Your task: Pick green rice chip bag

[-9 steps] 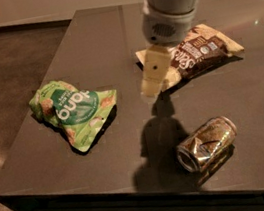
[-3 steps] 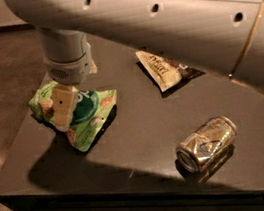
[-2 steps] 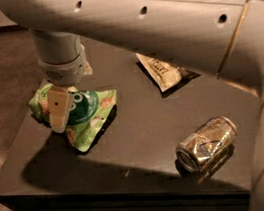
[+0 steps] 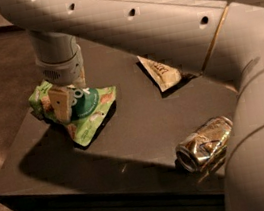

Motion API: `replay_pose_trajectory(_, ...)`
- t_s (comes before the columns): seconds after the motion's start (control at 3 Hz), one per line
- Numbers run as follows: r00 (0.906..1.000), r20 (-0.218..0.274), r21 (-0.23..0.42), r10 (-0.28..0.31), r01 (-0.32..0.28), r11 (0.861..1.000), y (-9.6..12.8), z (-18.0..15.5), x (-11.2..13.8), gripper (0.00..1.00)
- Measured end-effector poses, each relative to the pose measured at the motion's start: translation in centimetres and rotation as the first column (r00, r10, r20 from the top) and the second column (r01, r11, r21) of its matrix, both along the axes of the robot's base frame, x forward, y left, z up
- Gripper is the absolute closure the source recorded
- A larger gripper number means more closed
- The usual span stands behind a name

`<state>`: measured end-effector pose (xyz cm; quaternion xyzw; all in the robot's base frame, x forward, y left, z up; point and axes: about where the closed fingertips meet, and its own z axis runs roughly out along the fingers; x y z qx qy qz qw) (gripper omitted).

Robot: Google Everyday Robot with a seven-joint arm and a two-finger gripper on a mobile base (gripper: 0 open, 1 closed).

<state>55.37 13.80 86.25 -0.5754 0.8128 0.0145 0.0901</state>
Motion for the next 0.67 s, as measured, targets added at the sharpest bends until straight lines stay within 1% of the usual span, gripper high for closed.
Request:
replay_pose_trajectory(0.33,0.9998,0.012,0.010,0.018,-0.018,1.000,-0.3,1.1,0.5,0.77)
replay_pose_trajectory(0.67,0.9984,0.026,0.028,0.049,-0.050,0.998,-0.4,2.9,0.5,0.99)
